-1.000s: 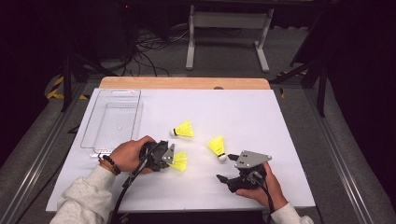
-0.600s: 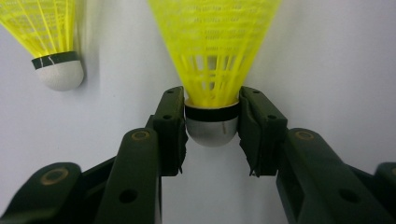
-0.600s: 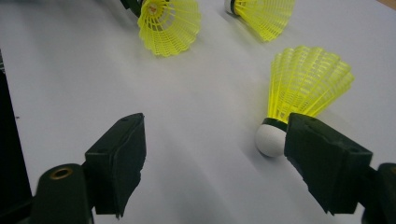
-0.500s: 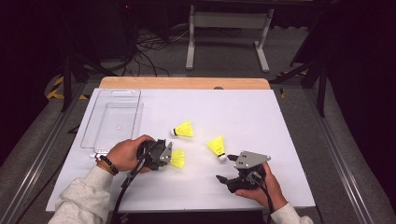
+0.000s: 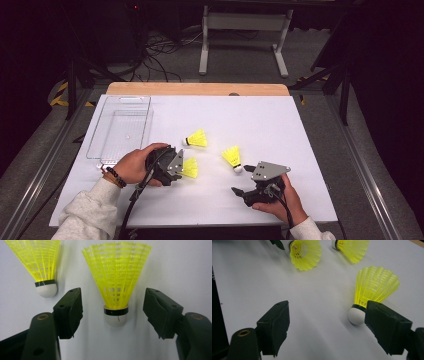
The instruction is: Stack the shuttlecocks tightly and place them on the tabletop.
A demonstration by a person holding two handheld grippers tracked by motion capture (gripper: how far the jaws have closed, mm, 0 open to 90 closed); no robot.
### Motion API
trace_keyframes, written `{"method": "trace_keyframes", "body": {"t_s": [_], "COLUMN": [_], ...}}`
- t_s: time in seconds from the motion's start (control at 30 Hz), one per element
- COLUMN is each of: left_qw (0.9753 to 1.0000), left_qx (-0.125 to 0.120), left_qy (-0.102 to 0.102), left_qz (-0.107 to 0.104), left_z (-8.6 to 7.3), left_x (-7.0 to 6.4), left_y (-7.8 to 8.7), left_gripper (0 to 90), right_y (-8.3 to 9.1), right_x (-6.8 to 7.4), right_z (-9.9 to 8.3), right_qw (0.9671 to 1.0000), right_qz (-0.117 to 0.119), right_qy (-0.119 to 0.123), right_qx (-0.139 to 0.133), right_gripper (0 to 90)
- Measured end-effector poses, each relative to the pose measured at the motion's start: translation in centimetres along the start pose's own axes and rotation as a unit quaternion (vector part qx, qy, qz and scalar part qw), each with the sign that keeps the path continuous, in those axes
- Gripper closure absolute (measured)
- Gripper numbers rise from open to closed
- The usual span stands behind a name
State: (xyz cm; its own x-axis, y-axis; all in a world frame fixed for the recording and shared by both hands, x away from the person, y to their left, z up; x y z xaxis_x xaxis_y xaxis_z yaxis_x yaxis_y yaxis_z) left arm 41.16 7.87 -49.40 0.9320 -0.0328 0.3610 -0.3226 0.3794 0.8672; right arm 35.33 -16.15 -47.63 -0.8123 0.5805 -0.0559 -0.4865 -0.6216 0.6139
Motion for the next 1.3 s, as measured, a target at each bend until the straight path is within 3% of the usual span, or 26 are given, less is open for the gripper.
{"method": "trace_keyframes", "body": {"t_s": [0.17, 0.3, 0.43, 0.5, 0.57, 0.67, 0.93, 1.1, 1.13, 1.17, 1.3], "left_qw": [0.9993, 0.9974, 0.9935, 0.9929, 0.9897, 0.9879, 0.9766, 0.9682, 0.9653, 0.9653, 0.9565], "left_qx": [-0.033, -0.062, -0.099, -0.104, -0.125, -0.135, -0.179, -0.201, -0.208, -0.208, -0.229], "left_qy": [0.018, 0.035, 0.05, 0.051, 0.06, 0.062, 0.089, 0.105, 0.109, 0.109, 0.126], "left_qz": [0.004, 0.013, 0.027, 0.027, 0.038, 0.047, 0.078, 0.105, 0.113, 0.113, 0.13], "left_z": [0.5, 0.8, 1.0, 1.0, 1.0, 0.9, 0.6, -0.2, -0.4, -0.4, -1.5], "left_x": [-0.1, -0.1, 0.0, -0.1, 0.0, 0.1, 0.3, 0.4, 0.3, 0.3, 0.0], "left_y": [0.7, 1.3, 2.2, 2.4, 3.0, 3.4, 4.8, 6.0, 6.3, 6.3, 7.5], "left_gripper": [24.0, 19.8, 17.6, 16.4, 16.3, 15.5, 13.5, 12.7, 12.6, 13.2, 13.1], "right_y": [0.0, 0.1, 0.2, 0.2, 0.2, 0.2, 0.4, 0.4, 0.5, 0.5, 0.6], "right_x": [-0.1, -0.1, -0.1, -0.1, -0.1, -0.2, -0.5, -0.6, -0.6, -0.6, -0.9], "right_z": [0.1, 0.1, 0.2, 0.2, 0.3, 0.3, 0.4, 0.5, 0.5, 0.5, 0.6], "right_qw": [1.0, 1.0, 0.9999, 0.9999, 0.9999, 0.9999, 0.9996, 0.9992, 0.9991, 0.9991, 0.9984], "right_qz": [-0.004, -0.006, -0.008, -0.009, -0.011, -0.014, -0.025, -0.034, -0.035, -0.035, -0.047], "right_qy": [-0.001, 0.0, 0.002, 0.002, 0.002, 0.003, 0.002, 0.004, 0.004, 0.004, 0.004], "right_qx": [-0.002, -0.004, -0.006, -0.007, -0.008, -0.008, -0.017, -0.021, -0.022, -0.022, -0.03], "right_gripper": [21.0, 21.0, 20.9, 20.9, 20.9, 20.9, 21.0, 21.0, 21.0, 21.0, 21.6]}}
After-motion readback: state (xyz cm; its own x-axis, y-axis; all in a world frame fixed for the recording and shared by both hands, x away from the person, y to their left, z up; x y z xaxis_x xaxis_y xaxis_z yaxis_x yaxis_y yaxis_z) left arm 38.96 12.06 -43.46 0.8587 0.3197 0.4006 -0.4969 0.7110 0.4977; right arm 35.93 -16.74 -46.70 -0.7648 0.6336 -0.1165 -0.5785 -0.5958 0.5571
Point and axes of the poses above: each handheld gripper's, and its own axes: y roughly backward along the jaws, z roughly out of its top, x roughly to its left, the point moved 8 cm from there along -y, roughly forward along the jaws, and after that the axes turned 4 degrees about -y, right-handed, at the moved point
